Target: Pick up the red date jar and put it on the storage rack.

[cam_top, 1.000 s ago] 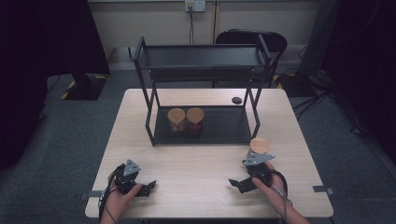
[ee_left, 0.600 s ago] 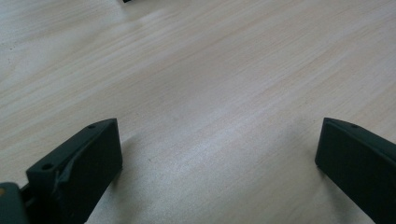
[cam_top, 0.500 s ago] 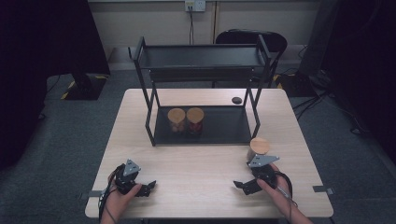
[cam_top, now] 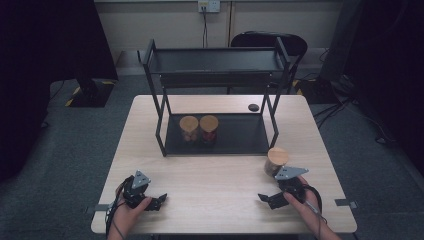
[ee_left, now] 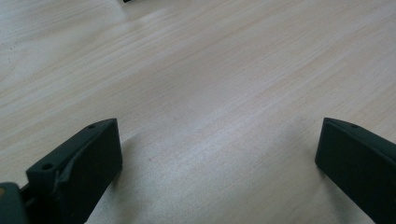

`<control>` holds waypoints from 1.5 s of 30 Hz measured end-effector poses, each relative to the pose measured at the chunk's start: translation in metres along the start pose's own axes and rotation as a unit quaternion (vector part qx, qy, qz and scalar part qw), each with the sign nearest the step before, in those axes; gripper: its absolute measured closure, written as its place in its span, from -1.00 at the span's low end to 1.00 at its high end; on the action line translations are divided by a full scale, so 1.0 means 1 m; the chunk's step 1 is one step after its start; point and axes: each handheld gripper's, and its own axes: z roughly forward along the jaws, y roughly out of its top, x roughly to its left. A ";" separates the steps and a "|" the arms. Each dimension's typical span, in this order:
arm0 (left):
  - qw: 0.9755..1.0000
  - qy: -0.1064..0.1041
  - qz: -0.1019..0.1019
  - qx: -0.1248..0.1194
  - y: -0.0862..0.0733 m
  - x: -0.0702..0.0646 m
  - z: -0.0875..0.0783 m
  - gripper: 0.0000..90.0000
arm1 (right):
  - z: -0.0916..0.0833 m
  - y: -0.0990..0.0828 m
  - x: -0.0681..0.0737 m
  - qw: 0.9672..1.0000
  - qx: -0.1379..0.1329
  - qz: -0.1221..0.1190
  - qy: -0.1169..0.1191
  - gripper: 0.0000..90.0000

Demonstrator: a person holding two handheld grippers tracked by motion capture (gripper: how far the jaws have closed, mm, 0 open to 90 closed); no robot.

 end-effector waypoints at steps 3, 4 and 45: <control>1.000 0.000 0.000 0.000 0.000 0.000 0.000 -1.00 | -0.002 -0.002 -0.002 1.000 0.003 -0.002 -0.004 -0.95; 1.000 0.000 0.000 0.000 0.000 0.000 0.000 -1.00 | -0.003 -0.003 -0.004 1.000 0.003 -0.003 -0.006 -0.95; 1.000 0.000 0.000 0.000 0.000 0.000 0.000 -1.00 | -0.043 -0.046 -0.047 0.996 0.013 0.030 -0.077 -0.95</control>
